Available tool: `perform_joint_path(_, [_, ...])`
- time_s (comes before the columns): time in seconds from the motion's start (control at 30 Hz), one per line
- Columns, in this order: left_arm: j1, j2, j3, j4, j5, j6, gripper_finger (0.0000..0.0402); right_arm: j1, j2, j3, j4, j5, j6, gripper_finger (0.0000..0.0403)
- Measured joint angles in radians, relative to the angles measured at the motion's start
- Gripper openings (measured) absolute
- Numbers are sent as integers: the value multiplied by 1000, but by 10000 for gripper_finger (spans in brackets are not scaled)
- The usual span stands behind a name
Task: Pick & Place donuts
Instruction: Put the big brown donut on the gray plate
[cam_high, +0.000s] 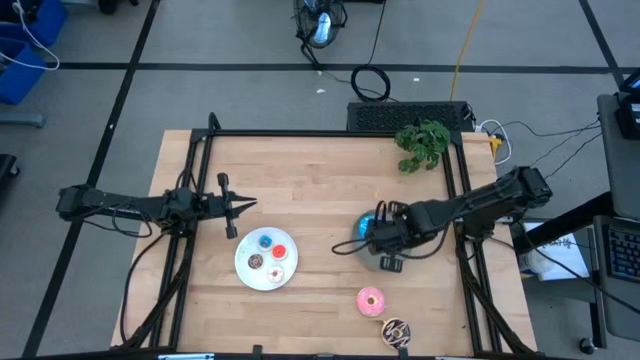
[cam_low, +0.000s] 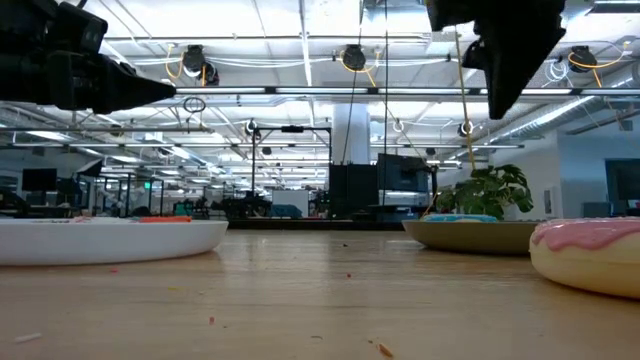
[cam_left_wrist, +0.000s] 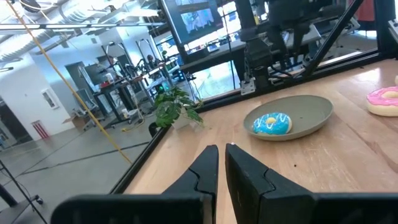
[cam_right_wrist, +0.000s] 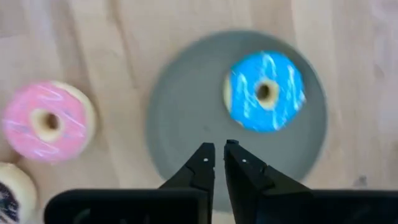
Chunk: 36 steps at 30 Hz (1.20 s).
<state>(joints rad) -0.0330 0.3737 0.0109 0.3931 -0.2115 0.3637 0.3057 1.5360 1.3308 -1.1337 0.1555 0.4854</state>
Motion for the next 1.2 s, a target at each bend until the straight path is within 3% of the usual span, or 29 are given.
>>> perform_joint_path(0.23, [0,0,0,0,0,0,37,44,0,0,163,4,-82,5])
perform_joint_path(0.47, [0,0,0,0,0,0,37,76,0,0,187,1,-107,2])
perform_joint_path(0.77, [0,0,0,0,0,-2,37,159,18,1,233,-7,32,1])
perform_joint_path(0.87, [0,0,0,1,0,-7,37,206,64,2,297,-54,90,0])
perform_joint_path(1.0, [0,0,0,20,0,-19,37,252,161,5,333,-205,195,0])
perform_joint_path(1.2, [0,0,0,25,0,-24,37,336,246,35,321,-238,190,0])
